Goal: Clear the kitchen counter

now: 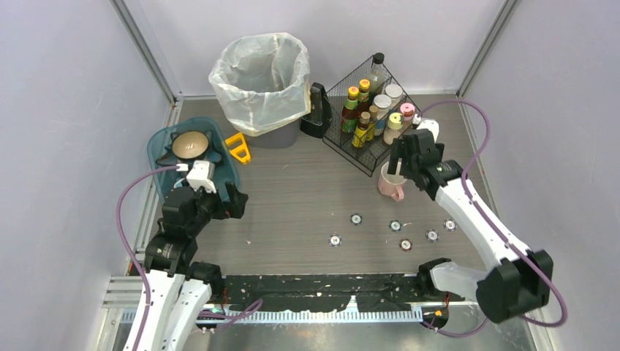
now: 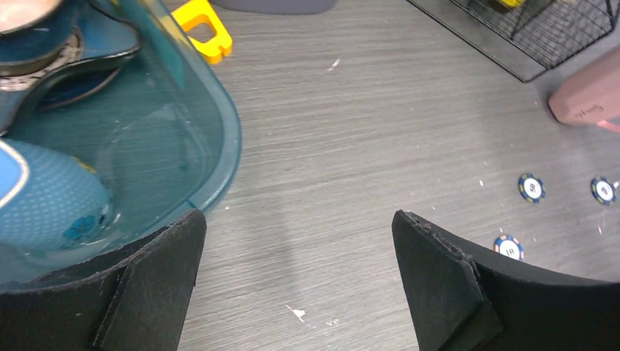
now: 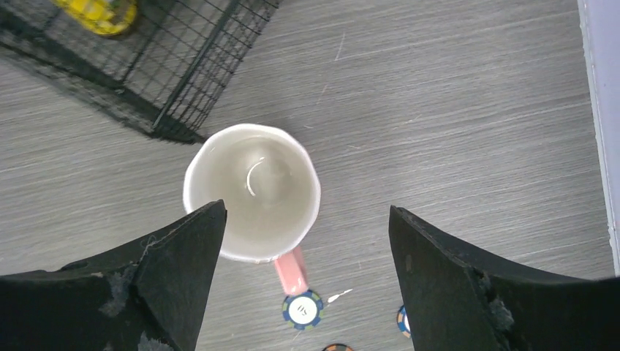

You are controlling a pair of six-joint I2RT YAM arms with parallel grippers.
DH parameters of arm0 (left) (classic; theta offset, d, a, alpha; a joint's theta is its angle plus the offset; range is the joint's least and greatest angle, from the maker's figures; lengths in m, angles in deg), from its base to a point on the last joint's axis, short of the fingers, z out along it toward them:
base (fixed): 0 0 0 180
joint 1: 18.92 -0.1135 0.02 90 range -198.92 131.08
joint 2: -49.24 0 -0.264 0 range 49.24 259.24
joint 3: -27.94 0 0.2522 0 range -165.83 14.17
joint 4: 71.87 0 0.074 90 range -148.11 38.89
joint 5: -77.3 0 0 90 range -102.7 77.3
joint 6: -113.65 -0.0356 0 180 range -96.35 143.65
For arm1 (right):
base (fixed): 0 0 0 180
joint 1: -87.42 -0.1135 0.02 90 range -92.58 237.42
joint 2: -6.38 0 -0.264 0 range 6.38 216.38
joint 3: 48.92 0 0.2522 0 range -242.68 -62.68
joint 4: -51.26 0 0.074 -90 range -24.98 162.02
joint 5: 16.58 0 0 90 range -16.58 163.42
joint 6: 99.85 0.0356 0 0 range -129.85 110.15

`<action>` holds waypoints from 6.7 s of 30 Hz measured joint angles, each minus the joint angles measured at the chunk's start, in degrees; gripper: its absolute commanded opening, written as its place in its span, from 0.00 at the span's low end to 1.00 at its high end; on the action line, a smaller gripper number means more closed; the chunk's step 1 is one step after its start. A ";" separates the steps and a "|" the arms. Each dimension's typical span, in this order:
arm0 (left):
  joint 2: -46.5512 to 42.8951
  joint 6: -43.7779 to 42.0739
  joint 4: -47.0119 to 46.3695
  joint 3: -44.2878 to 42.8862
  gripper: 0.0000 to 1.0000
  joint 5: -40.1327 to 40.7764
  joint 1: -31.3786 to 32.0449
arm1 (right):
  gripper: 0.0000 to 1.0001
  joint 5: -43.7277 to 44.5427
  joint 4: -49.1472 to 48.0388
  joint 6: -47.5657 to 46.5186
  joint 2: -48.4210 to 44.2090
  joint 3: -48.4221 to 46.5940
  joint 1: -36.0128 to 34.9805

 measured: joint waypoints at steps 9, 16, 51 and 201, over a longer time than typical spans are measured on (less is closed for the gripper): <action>-2.05 -1.05 -0.22 0.90 0.99 0.72 5.55 | 0.60 -2.21 -1.53 -1.01 14.03 -2.84 4.85; -3.02 -1.75 -0.20 0.92 0.99 2.51 6.32 | 0.25 -3.50 -3.23 -1.27 19.02 -3.72 5.38; 4.52 25.68 -27.41 4.59 0.99 -18.01 12.37 | 0.05 -45.07 -35.78 22.51 -11.52 21.81 2.86; 47.30 -36.11 -8.00 -12.81 0.99 6.64 -6.69 | 0.95 -29.05 -26.97 5.09 -41.20 25.40 -4.83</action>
